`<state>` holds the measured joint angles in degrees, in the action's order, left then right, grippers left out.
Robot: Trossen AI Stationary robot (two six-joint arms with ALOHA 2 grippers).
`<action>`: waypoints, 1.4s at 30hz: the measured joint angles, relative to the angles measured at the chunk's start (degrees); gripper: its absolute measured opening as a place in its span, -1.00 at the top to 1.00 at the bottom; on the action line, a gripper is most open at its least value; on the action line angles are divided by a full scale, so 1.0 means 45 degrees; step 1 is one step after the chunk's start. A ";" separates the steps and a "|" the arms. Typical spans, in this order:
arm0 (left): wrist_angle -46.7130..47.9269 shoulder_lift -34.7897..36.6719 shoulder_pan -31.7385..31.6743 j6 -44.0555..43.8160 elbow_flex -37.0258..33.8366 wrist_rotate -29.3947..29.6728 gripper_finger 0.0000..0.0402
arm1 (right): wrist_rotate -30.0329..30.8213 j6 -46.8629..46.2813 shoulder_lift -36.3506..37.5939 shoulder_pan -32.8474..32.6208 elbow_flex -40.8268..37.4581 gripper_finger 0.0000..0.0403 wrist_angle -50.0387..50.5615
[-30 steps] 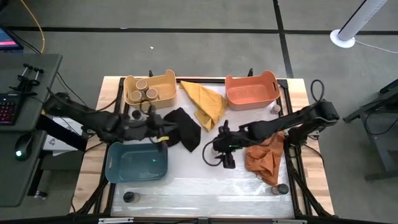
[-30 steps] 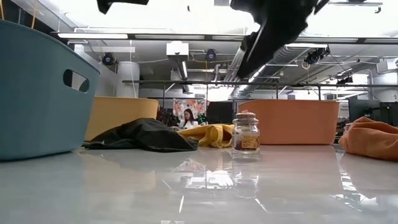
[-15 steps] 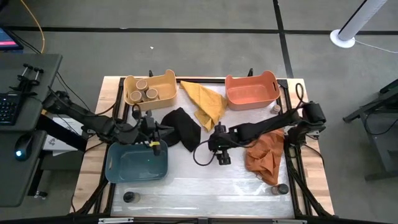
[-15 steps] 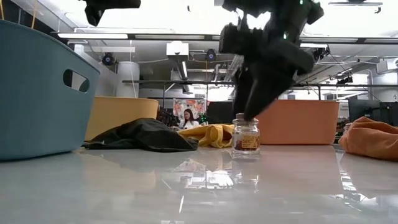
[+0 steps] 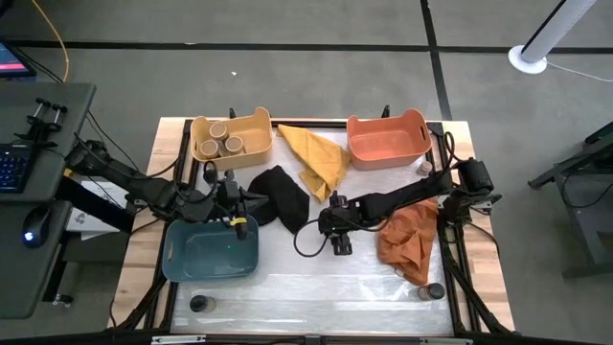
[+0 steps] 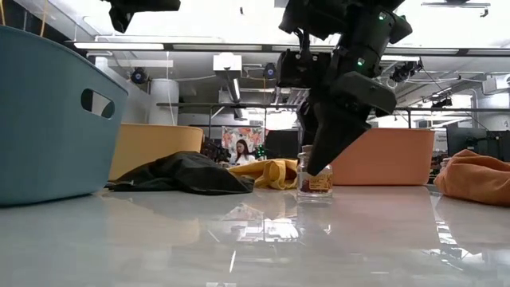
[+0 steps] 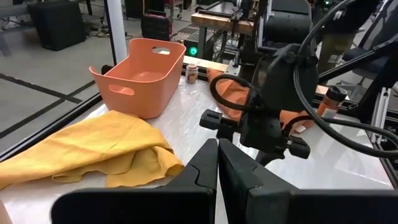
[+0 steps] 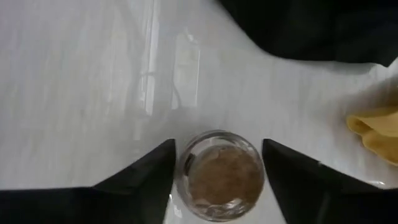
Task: Sort spices by type
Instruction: Put the left brown spice bottle into the orange bin
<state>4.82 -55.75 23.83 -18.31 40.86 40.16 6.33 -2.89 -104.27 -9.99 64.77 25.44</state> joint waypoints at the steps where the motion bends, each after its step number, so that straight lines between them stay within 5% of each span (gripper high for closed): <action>1: 0.0004 0.0000 0.0000 0.0000 0.0000 0.0000 1.00 | 0.0025 -0.0060 0.0001 -0.0002 0.0001 0.02 0.0020; 3: 0.0014 0.0000 0.0000 0.0005 0.0000 0.0000 1.00 | 0.0034 -0.0241 0.0054 -0.0002 0.0029 0.16 0.0178; 9: 0.0258 0.0000 0.0000 0.0005 0.0000 0.0032 1.00 | 0.0558 -0.0138 0.1441 0.0205 -0.0015 0.16 0.1637; 15: 0.0398 0.0000 -0.0004 0.0050 0.0000 0.0343 1.00 | 0.4249 0.0042 0.4496 0.1473 -0.0005 0.16 0.2946; 20: 0.0387 0.0000 -0.0060 0.0313 0.0000 0.0681 1.00 | 0.6203 -0.1000 0.6145 0.4062 0.0019 0.16 0.3150; 25: 0.0387 0.0000 -0.0131 0.0127 0.0000 0.0690 1.00 | 0.5512 -0.2834 0.6008 0.7688 0.0015 0.16 0.4102; 29: 0.0360 -0.0037 -0.0126 0.0051 0.0010 0.0690 1.00 | 0.3360 -0.3740 0.5096 0.9871 0.0015 0.16 0.3654; 42: 0.0421 -0.0627 -0.0117 -0.0228 0.0015 0.0534 1.00 | 0.2058 -0.4650 0.1394 1.1204 0.0000 0.16 0.3014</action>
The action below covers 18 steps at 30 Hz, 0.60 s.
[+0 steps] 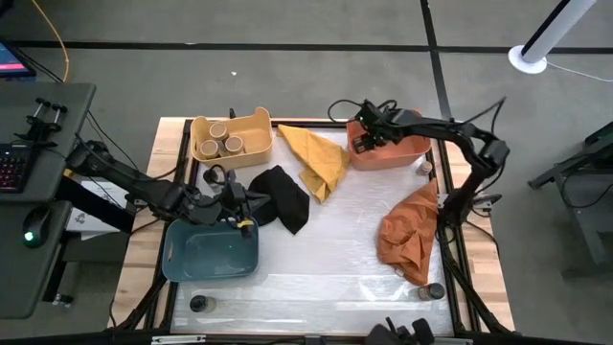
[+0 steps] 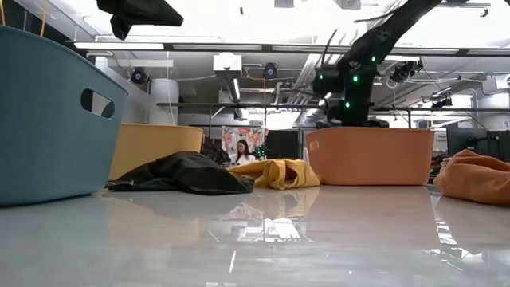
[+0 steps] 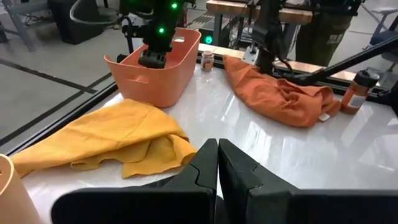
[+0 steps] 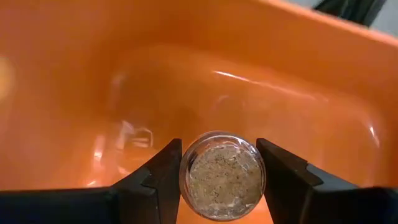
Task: Sort spices by type
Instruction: Put the left brown spice bottle into the orange bin
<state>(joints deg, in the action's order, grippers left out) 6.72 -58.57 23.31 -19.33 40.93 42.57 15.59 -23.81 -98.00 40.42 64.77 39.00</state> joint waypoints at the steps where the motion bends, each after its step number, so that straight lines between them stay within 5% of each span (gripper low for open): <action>1: 0.0003 -0.0008 0.0000 -0.0005 0.0000 0.0000 1.00 | -0.0018 -0.0136 -0.0143 0.0112 0.0000 0.16 0.0031; 18: -0.0038 -0.0044 0.0000 -0.0011 -0.0001 0.0000 1.00 | -0.1657 -0.2424 -0.0684 0.1217 0.0058 0.16 0.0845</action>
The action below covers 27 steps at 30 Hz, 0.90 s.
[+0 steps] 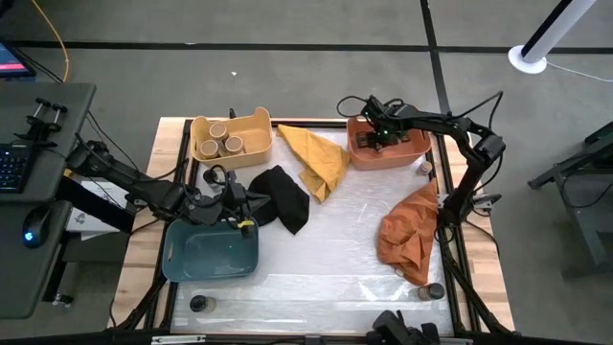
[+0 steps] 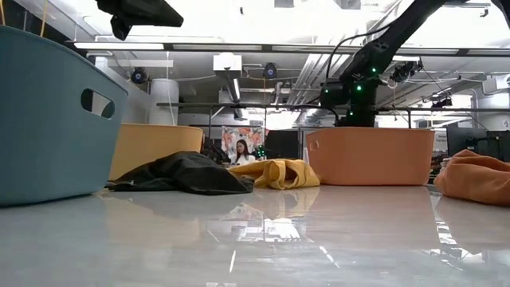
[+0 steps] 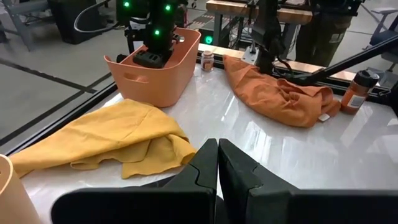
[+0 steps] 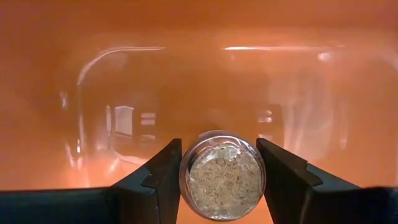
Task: Sort spices by type
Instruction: Put the left brown spice bottle into the orange bin
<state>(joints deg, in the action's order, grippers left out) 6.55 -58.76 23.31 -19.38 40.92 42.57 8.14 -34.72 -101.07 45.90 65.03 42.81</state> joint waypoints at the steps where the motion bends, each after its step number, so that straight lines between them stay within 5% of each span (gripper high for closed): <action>1: 0.0000 0.0000 0.0000 -0.0013 -0.0004 0.0000 1.00 | 0.0012 -0.0002 -0.0016 0.0023 0.0000 0.16 0.0066; 16: -0.0053 0.0000 0.0000 -0.0023 -0.0002 0.0000 1.00 | 0.0035 0.0481 -0.0088 0.0045 -0.0024 0.14 0.0217; 22: -0.0053 0.0005 0.0000 -0.0023 -0.0004 0.0000 1.00 | -0.0140 0.0445 -0.0252 0.0045 -0.0141 -0.31 0.0511; 27: -0.0046 0.0005 -0.0005 -0.0023 -0.0004 0.0000 1.00 | -0.0112 0.0545 -0.0456 0.0045 -0.0116 -0.40 0.0588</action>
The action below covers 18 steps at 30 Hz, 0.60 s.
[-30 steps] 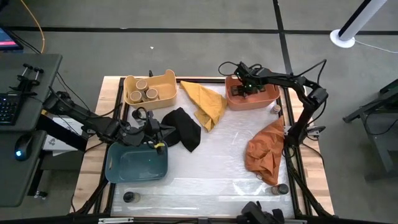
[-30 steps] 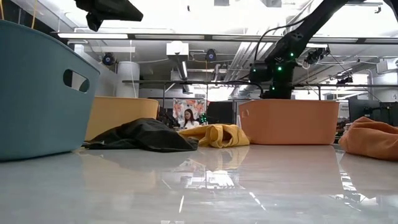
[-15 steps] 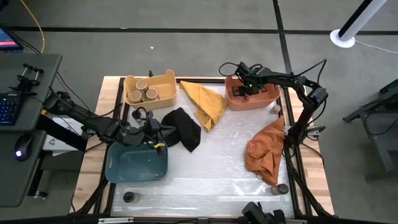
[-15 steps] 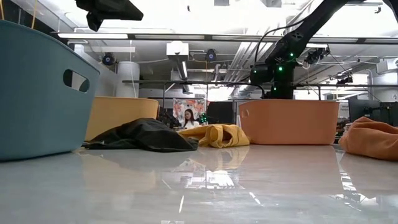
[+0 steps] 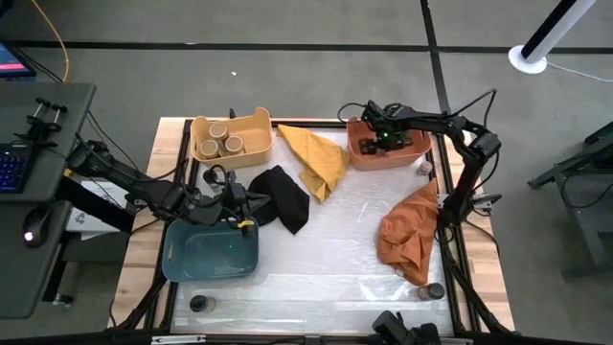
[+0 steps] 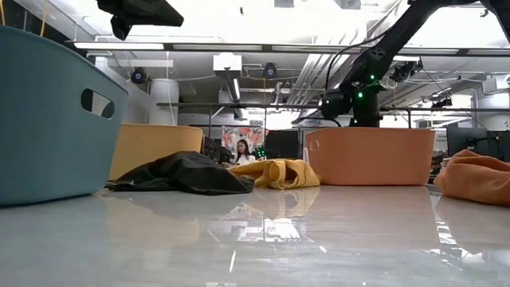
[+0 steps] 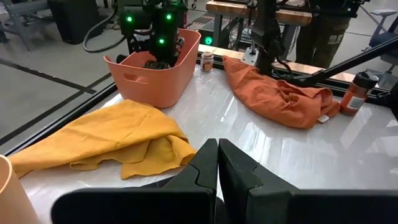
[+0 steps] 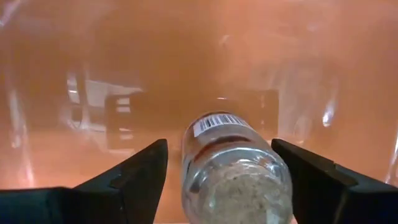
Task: Sort spices by type
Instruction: Put the left brown spice bottle into the orange bin, then put the brown spice bottle into the orange bin
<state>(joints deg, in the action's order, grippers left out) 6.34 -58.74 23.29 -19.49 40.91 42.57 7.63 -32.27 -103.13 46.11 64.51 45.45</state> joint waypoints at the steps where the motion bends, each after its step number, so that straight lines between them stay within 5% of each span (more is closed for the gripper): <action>1: -0.0001 0.0000 0.0000 0.0005 0.0000 0.0000 1.00 | 0.0014 0.0044 0.0009 0.0000 0.0007 -0.40 -0.0144; 10: -0.0003 0.0000 0.0000 0.0003 0.0000 0.0000 1.00 | 0.0054 0.0573 0.0161 0.0000 0.0029 -0.42 -0.0822; 18: -0.0003 0.0000 0.0000 0.0010 0.0000 0.0000 1.00 | 0.0540 0.1204 0.1996 0.0034 0.0049 -0.42 -0.1021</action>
<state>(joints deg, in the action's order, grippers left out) 6.33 -58.74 23.29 -19.44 40.91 42.57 10.07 -26.85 -94.14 46.26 64.73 40.86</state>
